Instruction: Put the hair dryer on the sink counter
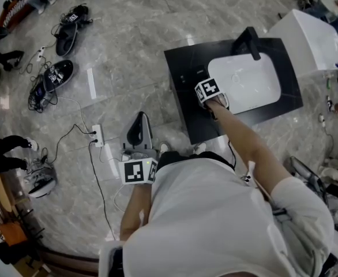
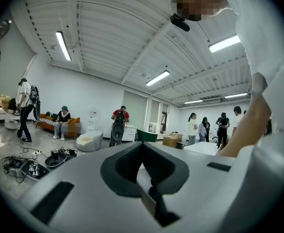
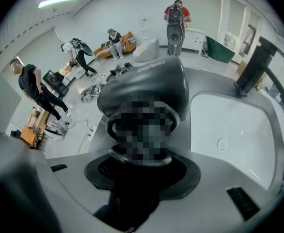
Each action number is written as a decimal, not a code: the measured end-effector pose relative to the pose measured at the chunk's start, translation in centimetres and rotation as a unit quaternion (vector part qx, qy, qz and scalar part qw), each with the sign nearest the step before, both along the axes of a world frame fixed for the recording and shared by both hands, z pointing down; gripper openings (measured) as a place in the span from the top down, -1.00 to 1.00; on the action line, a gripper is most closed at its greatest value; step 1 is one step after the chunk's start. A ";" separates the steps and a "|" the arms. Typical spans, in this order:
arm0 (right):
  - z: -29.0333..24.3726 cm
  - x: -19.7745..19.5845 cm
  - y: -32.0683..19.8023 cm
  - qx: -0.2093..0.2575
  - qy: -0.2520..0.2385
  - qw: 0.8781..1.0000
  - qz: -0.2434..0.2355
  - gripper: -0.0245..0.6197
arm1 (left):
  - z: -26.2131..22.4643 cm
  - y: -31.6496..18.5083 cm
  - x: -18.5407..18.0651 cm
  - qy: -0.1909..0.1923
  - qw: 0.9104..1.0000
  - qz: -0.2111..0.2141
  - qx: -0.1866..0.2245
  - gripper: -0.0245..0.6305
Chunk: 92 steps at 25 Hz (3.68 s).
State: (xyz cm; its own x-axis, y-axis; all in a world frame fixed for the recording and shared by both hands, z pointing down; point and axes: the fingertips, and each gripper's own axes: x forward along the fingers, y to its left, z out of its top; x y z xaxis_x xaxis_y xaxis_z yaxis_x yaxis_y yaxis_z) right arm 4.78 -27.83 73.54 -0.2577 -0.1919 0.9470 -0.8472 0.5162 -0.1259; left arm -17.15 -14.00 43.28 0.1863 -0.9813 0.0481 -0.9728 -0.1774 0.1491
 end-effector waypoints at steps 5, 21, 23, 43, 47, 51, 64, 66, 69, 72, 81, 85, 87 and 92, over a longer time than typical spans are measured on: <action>0.3 0.3 -0.3 0.007 0.004 0.999 0.035 0.29 | 0.6 0.2 -0.5 0.006 1.000 -0.003 -0.002 0.92; -0.1 -0.2 0.7 -0.025 -0.024 0.995 0.090 0.19 | 0.8 -0.4 -0.8 0.015 0.999 0.029 -0.003 0.92; -0.2 -0.2 0.9 -0.029 -0.030 0.994 0.096 0.18 | 0.8 -0.5 -0.6 0.015 0.999 0.035 -0.002 0.92; -1.6 0.9 2.2 -0.023 -0.052 0.991 0.122 0.16 | 0.8 0.3 0.6 0.004 0.997 0.075 0.003 0.92; -2.6 1.2 2.1 0.000 -0.059 0.989 0.134 0.16 | 0.7 0.2 1.7 0.004 0.996 0.087 0.005 0.92; -3.8 1.3 1.9 0.023 -0.067 0.989 0.132 0.16 | 0.5 0.3 2.6 0.004 0.996 0.094 0.007 0.92; -8.7 2.8 2.7 0.125 -0.090 0.981 0.121 0.57 | 0.2 0.3 5.8 0.000 0.993 0.115 0.005 0.92; -9.0 3.4 3.2 0.134 -0.088 0.980 0.114 0.63 | 0.2 0.3 6.4 -0.001 0.993 0.120 0.005 0.92; -9.5 4.3 3.8 0.145 -0.087 0.980 0.104 0.68 | 0.1 0.4 7.4 -0.004 0.992 0.126 0.004 0.92; -10.5 4.8 4.4 0.156 -0.107 0.976 0.110 0.72 | 0.4 0.5 8.0 -0.008 0.991 0.130 0.000 0.92; -17.3 4.4 6.7 0.230 -0.202 0.944 0.121 0.77 | 0.2 1.0 9.3 -0.009 0.991 0.134 -0.001 0.92; -21.5 3.9 8.0 0.286 -0.220 0.928 0.095 0.77 | -0.2 0.9 10.0 -0.012 0.990 0.139 0.004 0.92; -23.5 3.9 8.7 0.312 -0.224 0.920 0.080 0.77 | -0.3 0.9 10.3 -0.011 0.990 0.139 0.004 0.92; -28.0 4.8 9.6 0.380 -0.237 0.892 0.067 0.77 | -1.5 1.0 11.0 -0.010 0.990 0.140 0.011 0.92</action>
